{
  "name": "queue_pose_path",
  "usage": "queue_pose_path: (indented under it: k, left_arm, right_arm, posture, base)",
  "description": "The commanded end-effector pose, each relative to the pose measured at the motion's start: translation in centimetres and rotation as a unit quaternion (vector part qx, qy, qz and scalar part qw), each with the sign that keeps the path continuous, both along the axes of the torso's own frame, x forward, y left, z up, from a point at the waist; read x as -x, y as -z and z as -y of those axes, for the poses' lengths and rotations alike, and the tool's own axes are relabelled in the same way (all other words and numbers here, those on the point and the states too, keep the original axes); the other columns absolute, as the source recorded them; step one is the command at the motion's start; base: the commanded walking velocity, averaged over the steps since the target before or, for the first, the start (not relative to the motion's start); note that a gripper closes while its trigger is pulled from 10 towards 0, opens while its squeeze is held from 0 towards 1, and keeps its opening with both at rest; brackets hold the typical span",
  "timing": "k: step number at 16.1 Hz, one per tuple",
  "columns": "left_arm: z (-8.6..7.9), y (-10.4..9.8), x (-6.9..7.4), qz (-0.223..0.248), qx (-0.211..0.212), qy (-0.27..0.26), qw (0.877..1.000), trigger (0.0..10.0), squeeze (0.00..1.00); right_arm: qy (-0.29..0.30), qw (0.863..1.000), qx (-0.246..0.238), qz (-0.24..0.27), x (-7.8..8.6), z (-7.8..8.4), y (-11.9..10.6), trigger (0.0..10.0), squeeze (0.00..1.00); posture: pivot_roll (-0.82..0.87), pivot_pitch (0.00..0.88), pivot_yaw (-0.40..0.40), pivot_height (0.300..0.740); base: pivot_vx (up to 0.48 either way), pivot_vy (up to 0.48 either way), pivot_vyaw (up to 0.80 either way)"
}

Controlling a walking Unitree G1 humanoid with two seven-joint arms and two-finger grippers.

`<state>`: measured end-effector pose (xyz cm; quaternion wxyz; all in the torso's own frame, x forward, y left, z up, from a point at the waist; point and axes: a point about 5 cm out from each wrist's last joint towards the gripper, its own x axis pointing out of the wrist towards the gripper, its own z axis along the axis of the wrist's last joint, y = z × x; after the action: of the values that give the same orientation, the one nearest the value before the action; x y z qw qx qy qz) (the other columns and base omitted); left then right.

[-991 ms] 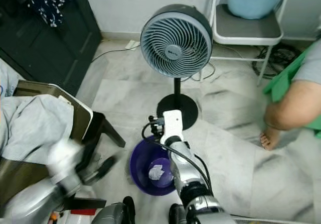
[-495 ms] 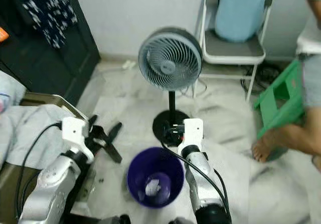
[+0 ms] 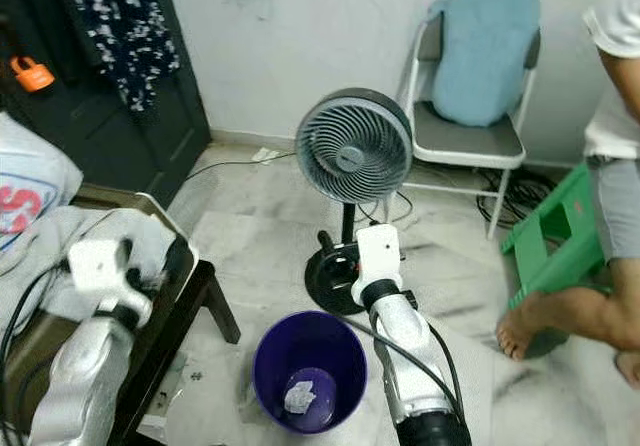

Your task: Clean up the room

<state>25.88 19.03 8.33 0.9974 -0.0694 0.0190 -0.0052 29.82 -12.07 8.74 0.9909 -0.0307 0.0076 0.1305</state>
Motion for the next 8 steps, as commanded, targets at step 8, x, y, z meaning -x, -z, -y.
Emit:
queue_pose_path:
  k: [8]
  left_arm:
    - [0.7, -0.3, 0.2, 0.019, 0.027, -0.003, 0.999, 10.0, 0.00]
  right_arm:
    - [0.016, 0.998, 0.060, 0.028, 0.3, 0.5, -0.6, 10.0, 0.00]
  posture:
    - [-0.10, 0.034, -0.019, 0.740]
  base:
    - [0.000, 0.000, 0.40]
